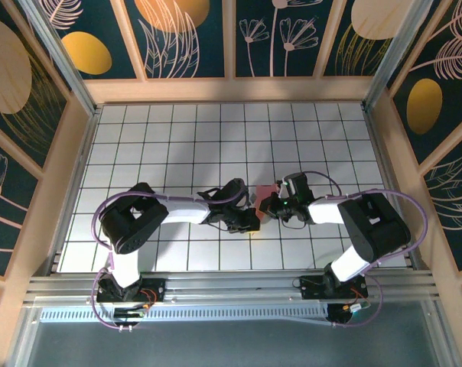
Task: Fold a paper plane with a square sheet of paper (fold left side to right side)
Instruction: Fold the wing for the fifth time at the center of the table.
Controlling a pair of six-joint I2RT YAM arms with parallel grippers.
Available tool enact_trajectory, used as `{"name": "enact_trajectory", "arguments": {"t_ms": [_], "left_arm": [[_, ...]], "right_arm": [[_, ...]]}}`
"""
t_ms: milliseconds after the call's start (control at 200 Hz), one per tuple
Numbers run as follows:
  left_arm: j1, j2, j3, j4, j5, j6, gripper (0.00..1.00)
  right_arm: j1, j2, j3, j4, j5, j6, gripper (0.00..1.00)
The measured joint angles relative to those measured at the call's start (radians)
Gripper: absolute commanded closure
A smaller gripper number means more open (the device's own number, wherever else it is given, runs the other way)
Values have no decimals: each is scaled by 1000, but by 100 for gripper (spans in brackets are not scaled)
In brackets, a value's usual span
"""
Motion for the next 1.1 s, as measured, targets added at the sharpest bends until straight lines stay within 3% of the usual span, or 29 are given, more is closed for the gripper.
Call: {"name": "enact_trajectory", "arguments": {"t_ms": [1101], "left_arm": [[-7,15,-20,8,-12,4,96]], "right_arm": [[0,4,7,-11,-1,-4,100]]}}
